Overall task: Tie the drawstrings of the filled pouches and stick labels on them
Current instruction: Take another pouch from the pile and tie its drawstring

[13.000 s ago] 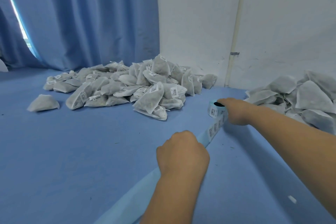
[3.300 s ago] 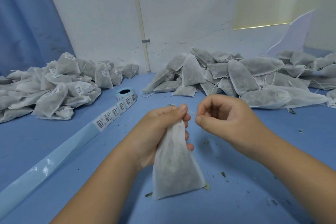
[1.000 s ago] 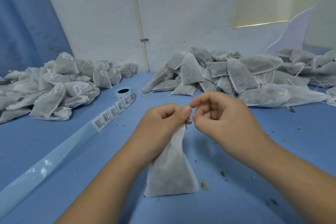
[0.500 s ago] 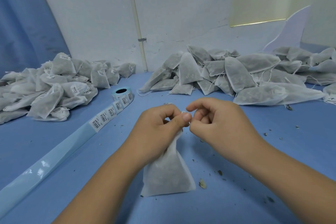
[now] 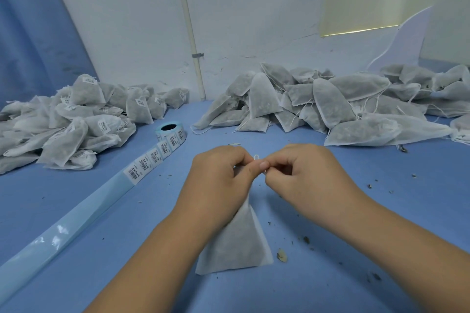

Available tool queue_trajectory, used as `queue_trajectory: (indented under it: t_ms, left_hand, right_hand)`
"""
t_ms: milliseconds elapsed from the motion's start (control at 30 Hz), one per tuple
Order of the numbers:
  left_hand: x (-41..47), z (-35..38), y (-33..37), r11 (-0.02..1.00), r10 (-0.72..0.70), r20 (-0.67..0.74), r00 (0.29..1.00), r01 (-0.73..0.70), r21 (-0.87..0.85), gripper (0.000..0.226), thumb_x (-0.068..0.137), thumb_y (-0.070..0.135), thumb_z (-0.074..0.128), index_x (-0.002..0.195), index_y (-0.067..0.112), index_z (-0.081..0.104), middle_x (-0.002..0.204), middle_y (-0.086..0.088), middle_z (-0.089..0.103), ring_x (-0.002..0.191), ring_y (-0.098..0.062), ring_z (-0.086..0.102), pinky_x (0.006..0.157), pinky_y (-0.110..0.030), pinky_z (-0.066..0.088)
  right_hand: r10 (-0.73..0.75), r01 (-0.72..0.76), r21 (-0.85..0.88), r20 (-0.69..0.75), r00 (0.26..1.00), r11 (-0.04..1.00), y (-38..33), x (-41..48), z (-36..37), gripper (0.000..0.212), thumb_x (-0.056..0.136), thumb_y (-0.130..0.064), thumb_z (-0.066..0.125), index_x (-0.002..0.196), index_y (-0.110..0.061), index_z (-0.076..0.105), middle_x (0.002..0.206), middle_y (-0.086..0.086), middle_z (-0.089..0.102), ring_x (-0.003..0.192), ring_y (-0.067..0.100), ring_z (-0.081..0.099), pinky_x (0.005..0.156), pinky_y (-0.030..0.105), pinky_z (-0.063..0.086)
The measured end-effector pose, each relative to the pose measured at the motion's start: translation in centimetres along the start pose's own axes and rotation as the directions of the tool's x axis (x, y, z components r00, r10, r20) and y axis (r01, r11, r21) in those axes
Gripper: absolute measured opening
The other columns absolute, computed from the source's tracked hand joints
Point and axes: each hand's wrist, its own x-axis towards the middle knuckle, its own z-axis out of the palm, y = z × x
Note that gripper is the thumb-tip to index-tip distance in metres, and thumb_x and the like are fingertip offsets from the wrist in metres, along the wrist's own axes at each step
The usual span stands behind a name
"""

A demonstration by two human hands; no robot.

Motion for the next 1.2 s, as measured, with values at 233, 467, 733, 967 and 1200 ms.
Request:
queue_trajectory:
  t_ms: [233,467,733,967,1200]
  left_hand:
    - [-0.2,0.4,0.2,0.992,0.078,-0.078,0.994,-0.069,0.107,0.017,0.082,0.025,0.079,0.068,0.017,0.074,0.055,0.019,0.05,0.071,0.001,0.053,0.061,-0.006,0.035]
    - [-0.1,0.2,0.5,0.95,-0.23,0.024,0.973,0.23,-0.21,0.023,0.081,0.03,0.076,0.059,0.036,0.072,0.059,0.022,0.064,0.055,0.004,0.051,0.054,-0.007,0.036]
    - [0.1,0.0,0.6,0.853,-0.373,0.085,0.924,0.378,-0.36,0.022,0.085,0.039,0.071,0.066,0.026,0.071,0.058,0.015,0.062,0.049,0.003,0.046,0.048,-0.008,0.034]
    - [0.2,-0.4,0.6,0.775,-0.437,0.19,0.879,0.475,-0.416,0.034,0.087,0.045,0.066,0.065,0.019,0.069,0.059,0.01,0.058,0.053,-0.006,0.043,0.053,-0.02,0.035]
    - [0.3,-0.7,0.8,0.731,-0.444,0.207,0.872,0.485,-0.48,0.036,0.085,0.043,0.069,0.053,0.026,0.069,0.046,0.016,0.052,0.042,0.0,0.042,0.043,-0.01,0.033]
  right_hand:
    - [0.109,-0.114,0.062,0.082,0.991,0.992,-0.2,0.1,-0.5,0.017,0.082,-0.015,0.057,0.072,-0.01,0.07,0.067,0.015,0.061,0.05,0.012,0.041,0.046,0.024,0.033]
    - [0.25,-0.279,0.212,0.156,0.956,0.937,-0.1,0.4,-0.7,0.02,0.083,-0.018,0.06,0.068,-0.012,0.071,0.053,-0.003,0.065,0.047,0.005,0.056,0.05,0.015,0.044]
    - [0.231,-0.25,0.334,0.097,0.968,0.909,-0.7,0.1,-0.6,0.011,0.081,-0.014,0.062,0.077,-0.021,0.07,0.054,-0.008,0.066,0.045,0.001,0.058,0.049,0.013,0.047]
    - [0.199,-0.211,0.437,0.074,0.977,0.875,-0.6,0.3,-0.8,0.023,0.078,-0.006,0.063,0.093,-0.023,0.058,0.064,-0.003,0.068,0.053,0.008,0.059,0.055,0.02,0.05]
    - [0.069,-0.078,0.428,0.036,0.997,0.9,-0.4,0.2,-0.4,0.022,0.079,-0.004,0.064,0.084,-0.025,0.061,0.066,-0.006,0.065,0.056,0.009,0.054,0.055,0.021,0.046]
